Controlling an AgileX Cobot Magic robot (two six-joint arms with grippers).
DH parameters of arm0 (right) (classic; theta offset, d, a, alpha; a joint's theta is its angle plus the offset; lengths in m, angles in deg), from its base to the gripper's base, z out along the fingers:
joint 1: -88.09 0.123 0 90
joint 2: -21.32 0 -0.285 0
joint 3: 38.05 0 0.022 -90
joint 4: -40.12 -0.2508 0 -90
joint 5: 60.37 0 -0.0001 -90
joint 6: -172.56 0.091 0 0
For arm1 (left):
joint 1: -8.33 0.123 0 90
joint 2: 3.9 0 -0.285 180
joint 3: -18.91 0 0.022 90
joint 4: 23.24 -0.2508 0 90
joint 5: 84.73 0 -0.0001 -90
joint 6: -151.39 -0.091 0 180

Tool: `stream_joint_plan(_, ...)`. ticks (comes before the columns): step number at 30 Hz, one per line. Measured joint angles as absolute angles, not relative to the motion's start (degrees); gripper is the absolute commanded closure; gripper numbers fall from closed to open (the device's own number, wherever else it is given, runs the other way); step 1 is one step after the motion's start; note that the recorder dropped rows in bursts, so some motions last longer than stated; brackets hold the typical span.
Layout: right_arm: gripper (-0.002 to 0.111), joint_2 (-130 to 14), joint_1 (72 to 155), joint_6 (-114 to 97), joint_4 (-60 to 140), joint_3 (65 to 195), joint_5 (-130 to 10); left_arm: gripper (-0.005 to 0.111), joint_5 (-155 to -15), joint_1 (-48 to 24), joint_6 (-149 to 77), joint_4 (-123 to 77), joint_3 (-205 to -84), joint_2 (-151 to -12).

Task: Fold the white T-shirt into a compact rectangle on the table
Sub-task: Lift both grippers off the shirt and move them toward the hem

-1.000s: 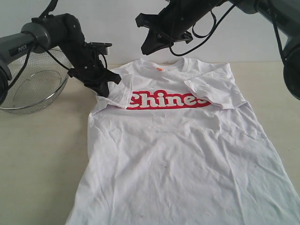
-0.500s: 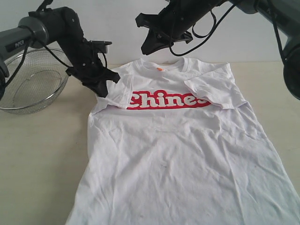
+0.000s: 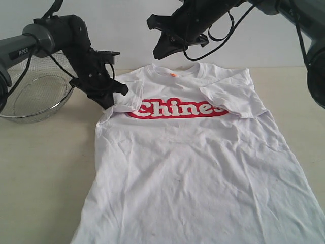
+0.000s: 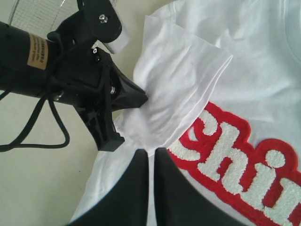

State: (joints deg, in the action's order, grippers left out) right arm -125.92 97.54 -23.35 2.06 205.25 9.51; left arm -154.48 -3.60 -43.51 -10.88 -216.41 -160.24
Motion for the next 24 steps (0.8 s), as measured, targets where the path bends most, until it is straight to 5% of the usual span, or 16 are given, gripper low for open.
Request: stream_joint_plan(24, 0.108, -125.92, 97.54, -23.33, 2.06, 205.25, 9.51, 0.102, -154.38, -6.55, -45.84, -4.99, -214.09, -159.99)
